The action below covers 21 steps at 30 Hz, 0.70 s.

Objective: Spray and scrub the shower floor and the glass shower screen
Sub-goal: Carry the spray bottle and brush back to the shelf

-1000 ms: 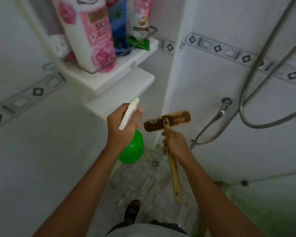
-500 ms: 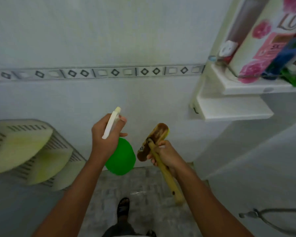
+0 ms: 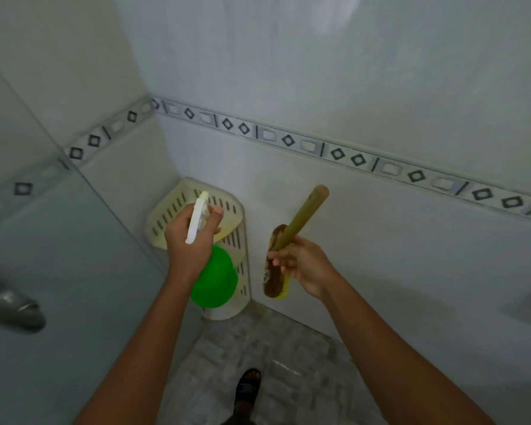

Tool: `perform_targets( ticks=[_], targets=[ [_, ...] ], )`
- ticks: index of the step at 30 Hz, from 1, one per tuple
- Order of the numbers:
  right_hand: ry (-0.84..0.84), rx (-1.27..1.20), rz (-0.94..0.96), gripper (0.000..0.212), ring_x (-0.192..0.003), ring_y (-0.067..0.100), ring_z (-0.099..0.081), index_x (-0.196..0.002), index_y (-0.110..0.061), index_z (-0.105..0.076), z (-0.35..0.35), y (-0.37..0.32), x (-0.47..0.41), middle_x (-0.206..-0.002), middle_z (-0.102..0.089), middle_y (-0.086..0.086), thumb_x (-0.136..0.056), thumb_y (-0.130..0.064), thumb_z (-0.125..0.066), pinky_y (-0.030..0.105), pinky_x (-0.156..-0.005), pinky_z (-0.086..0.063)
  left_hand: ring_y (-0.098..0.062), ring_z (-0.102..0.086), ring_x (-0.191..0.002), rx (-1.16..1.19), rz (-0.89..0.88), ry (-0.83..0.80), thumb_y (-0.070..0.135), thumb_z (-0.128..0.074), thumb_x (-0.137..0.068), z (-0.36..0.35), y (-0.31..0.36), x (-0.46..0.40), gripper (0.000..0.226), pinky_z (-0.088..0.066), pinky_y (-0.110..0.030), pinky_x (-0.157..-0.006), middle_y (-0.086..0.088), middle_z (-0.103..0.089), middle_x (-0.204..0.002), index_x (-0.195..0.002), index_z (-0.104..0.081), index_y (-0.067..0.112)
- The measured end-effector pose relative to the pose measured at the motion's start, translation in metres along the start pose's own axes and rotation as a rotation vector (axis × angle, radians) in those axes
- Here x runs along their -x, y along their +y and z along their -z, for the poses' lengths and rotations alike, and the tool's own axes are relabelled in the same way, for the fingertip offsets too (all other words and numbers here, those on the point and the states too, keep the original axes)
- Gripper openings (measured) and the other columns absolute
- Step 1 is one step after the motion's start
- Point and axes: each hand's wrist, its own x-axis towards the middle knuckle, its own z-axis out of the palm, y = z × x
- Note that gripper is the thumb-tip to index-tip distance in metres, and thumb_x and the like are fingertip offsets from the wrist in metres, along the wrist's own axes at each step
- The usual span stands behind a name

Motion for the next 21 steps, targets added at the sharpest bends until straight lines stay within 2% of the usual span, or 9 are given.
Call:
perform_targets(
  ticks=[2,4,6,8,10,12,15,18,21],
  targets=[
    [0.001,0.137,0.034,0.022,-0.063,0.017,-0.06,-0.111,-0.01,-0.064,-0.026,-0.006,-0.024,-0.082,-0.07,0.012,-0.089,-0.01,-0.064,0.034,-0.066,-0.044,-0.033,-0.071,-0.079,-0.022,-0.015,0.027,0.052,-0.076,-0.084,0.013,-0.01,-0.019,0.009,-0.062,-0.062,-0.077,0.007,-0.069,-0.077,-0.083,-0.075,0.043],
    [0.036,0.223,0.057,0.024,-0.056,0.015,-0.055,-0.104,-0.011,-0.068,-0.05,-0.012,-0.048,-0.074,-0.066,0.008,-0.089,-0.031,-0.07,0.028,-0.057,-0.044,-0.04,-0.071,-0.083,-0.043,-0.01,0.077,0.052,-0.075,-0.084,0.023,-0.022,-0.04,0.004,-0.061,-0.062,-0.078,0.008,-0.07,-0.077,-0.082,-0.074,0.049],
    [0.076,0.296,0.084,0.04,-0.051,0.013,-0.052,-0.092,-0.01,-0.071,-0.076,-0.021,-0.072,-0.065,-0.06,0.004,-0.085,-0.049,-0.071,0.024,-0.05,-0.042,-0.04,-0.07,-0.081,-0.061,0.0,0.118,0.049,-0.075,-0.086,0.032,-0.036,-0.062,0.008,-0.061,-0.06,-0.078,0.006,-0.069,-0.076,-0.082,-0.073,0.042],
    [0.099,0.392,0.124,0.046,-0.052,0.012,-0.06,-0.086,-0.011,-0.072,-0.099,-0.027,-0.098,-0.062,-0.065,-0.001,-0.083,-0.057,-0.069,0.025,-0.051,-0.047,-0.03,-0.068,-0.073,-0.098,-0.003,0.142,0.04,-0.076,-0.09,0.037,-0.049,-0.082,0.011,-0.061,-0.051,-0.073,0.003,-0.066,-0.074,-0.085,-0.072,0.031],
    [0.099,0.519,0.164,0.043,-0.058,0.018,-0.068,-0.091,-0.01,-0.073,-0.118,-0.03,-0.124,-0.07,-0.072,0.005,-0.085,-0.052,-0.068,0.029,-0.055,-0.056,-0.018,-0.061,-0.067,-0.102,0.002,0.165,0.029,-0.078,-0.092,0.041,-0.061,-0.098,0.015,-0.054,-0.036,-0.066,0.001,-0.063,-0.072,-0.089,-0.071,0.016],
    [0.087,0.634,0.186,0.034,-0.06,0.024,-0.068,-0.094,-0.008,-0.071,-0.137,-0.031,-0.151,-0.075,-0.072,0.01,-0.088,-0.041,-0.066,0.027,-0.052,-0.056,-0.016,-0.059,-0.067,-0.114,-0.002,0.193,0.03,-0.076,-0.092,0.044,-0.073,-0.115,0.023,-0.05,-0.03,-0.065,-0.004,-0.065,-0.073,-0.092,-0.071,0.007],
    [0.083,0.753,0.24,0.025,-0.069,0.02,-0.064,-0.091,-0.005,-0.067,-0.158,-0.035,-0.184,-0.077,-0.066,0.005,-0.091,-0.03,-0.064,0.022,-0.052,-0.046,-0.017,-0.062,-0.07,-0.134,-0.014,0.215,0.029,-0.074,-0.092,0.041,-0.09,-0.134,0.025,-0.051,-0.027,-0.066,-0.007,-0.067,-0.076,-0.092,-0.07,0.004],
    [0.06,0.809,0.263,0.024,-0.072,0.016,-0.061,-0.091,-0.006,-0.065,-0.176,-0.036,-0.21,-0.079,-0.063,0.002,-0.093,-0.03,-0.064,0.024,-0.061,-0.046,-0.012,-0.059,-0.068,-0.125,-0.001,0.244,0.024,-0.075,-0.093,0.039,-0.104,-0.146,0.023,-0.051,-0.026,-0.064,-0.009,-0.066,-0.076,-0.091,-0.069,0.002],
    [0.069,0.842,0.269,0.024,-0.066,0.012,-0.058,-0.085,-0.011,-0.063,-0.19,-0.039,-0.23,-0.07,-0.059,-0.004,-0.095,-0.033,-0.062,0.021,-0.051,-0.04,-0.014,-0.06,-0.067,-0.134,-0.007,0.253,0.021,-0.076,-0.093,0.04,-0.117,-0.159,0.022,-0.052,-0.028,-0.064,-0.011,-0.066,-0.075,-0.091,-0.069,0.001]
  ],
)
